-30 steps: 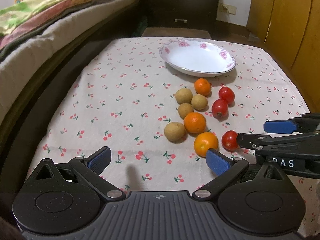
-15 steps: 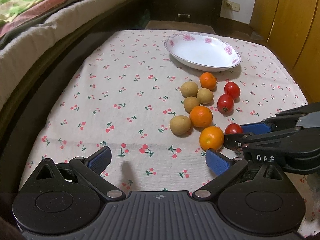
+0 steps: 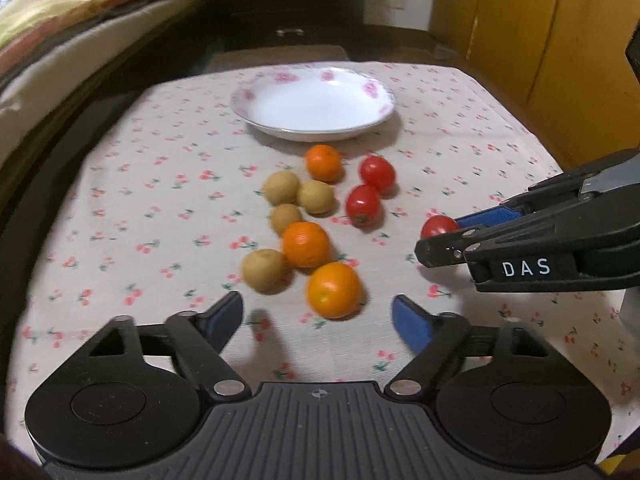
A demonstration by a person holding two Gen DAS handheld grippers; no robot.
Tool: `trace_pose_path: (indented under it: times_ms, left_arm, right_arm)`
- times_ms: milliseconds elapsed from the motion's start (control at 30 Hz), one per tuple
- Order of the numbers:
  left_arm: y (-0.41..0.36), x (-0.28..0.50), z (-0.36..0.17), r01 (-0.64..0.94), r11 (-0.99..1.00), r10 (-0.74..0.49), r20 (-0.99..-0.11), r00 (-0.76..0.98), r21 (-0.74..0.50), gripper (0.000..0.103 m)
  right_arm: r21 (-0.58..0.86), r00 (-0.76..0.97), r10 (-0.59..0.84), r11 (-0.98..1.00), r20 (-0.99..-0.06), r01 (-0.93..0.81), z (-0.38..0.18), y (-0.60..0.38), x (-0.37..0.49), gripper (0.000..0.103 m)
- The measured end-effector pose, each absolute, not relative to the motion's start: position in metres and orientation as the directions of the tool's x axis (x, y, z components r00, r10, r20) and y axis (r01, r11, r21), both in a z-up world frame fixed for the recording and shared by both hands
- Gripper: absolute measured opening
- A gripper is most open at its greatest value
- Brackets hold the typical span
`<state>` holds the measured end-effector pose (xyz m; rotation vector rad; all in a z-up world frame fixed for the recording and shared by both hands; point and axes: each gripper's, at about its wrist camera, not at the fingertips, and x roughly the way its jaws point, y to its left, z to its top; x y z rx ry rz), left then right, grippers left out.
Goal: Organize fruits
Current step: 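Grasp a red tomato with the right tool, then grasp a mandarin orange with the left tool while the right tool holds the tomato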
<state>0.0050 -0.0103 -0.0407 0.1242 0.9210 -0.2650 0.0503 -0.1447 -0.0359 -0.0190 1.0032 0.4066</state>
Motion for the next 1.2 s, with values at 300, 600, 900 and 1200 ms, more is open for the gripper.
trace_pose_path:
  times_ms: [300,600,900,1200]
  left_arm:
    - [-0.018,0.021,-0.055,0.274,0.961,-0.169,-0.828,0.535,-0.019,0.073]
    - [-0.020,0.023,-0.052,0.270,0.963,-0.167,-0.829,0.535,-0.019,0.050]
    - [-0.021,0.022,-0.050,0.266,0.963,-0.175,-0.833,0.524,-0.035,0.041]
    - [-0.024,0.028,-0.051,0.256,0.966,-0.177,-0.829,0.531,-0.042,0.043]
  right_arm:
    - [0.208,0.460,0.346,0.923,-0.818,-0.324,-0.039,-0.154,0.050,0.028]
    - [0.215,0.450,0.338,0.928,-0.827,-0.303,-0.042,-0.158,0.051,0.028]
    - [0.205,0.446,0.331,0.929,-0.832,-0.307,-0.043,-0.155,0.049,0.028]
    - [0.208,0.437,0.329,0.931,-0.837,-0.301,-0.045,-0.155,0.049,0.028]
